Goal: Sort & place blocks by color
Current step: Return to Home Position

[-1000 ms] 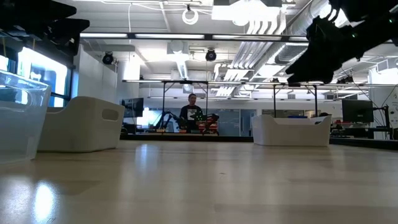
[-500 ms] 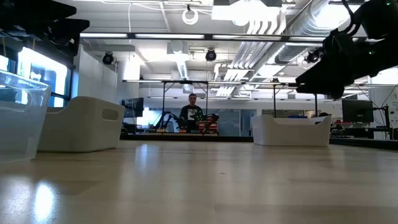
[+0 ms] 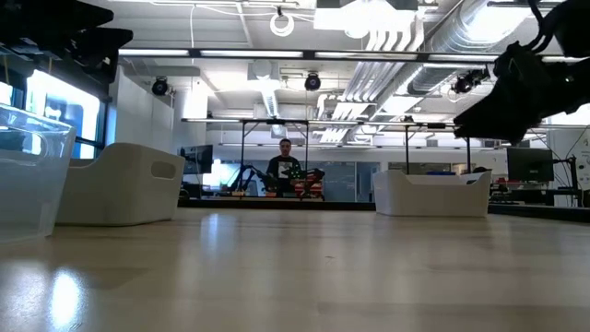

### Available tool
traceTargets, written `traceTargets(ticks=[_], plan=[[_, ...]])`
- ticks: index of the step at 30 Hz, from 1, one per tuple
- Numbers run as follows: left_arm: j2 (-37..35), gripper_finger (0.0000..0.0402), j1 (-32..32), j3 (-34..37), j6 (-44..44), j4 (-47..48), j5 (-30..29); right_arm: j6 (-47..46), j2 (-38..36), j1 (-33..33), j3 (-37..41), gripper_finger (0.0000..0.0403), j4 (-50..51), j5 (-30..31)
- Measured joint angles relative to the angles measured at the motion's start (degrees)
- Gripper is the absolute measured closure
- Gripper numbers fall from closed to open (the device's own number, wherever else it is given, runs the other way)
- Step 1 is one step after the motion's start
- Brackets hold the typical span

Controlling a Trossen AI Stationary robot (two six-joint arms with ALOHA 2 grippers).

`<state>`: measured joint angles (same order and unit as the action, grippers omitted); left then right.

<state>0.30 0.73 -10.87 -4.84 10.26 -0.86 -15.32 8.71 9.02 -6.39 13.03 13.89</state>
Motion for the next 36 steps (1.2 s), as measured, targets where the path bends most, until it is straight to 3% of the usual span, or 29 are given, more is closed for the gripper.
traceTargets(ticks=[10,36], plan=[[0.02,0.0245,0.00,0.00,0.05,-0.01,0.00,-1.17,-5.22,0.00,0.37,0.0197,4.61,0.02],[0.02,0.0245,-0.02,0.00,0.00,0.00,0.00,-1.17,-5.38,0.00,0.37,0.0197,4.67,2.06]])
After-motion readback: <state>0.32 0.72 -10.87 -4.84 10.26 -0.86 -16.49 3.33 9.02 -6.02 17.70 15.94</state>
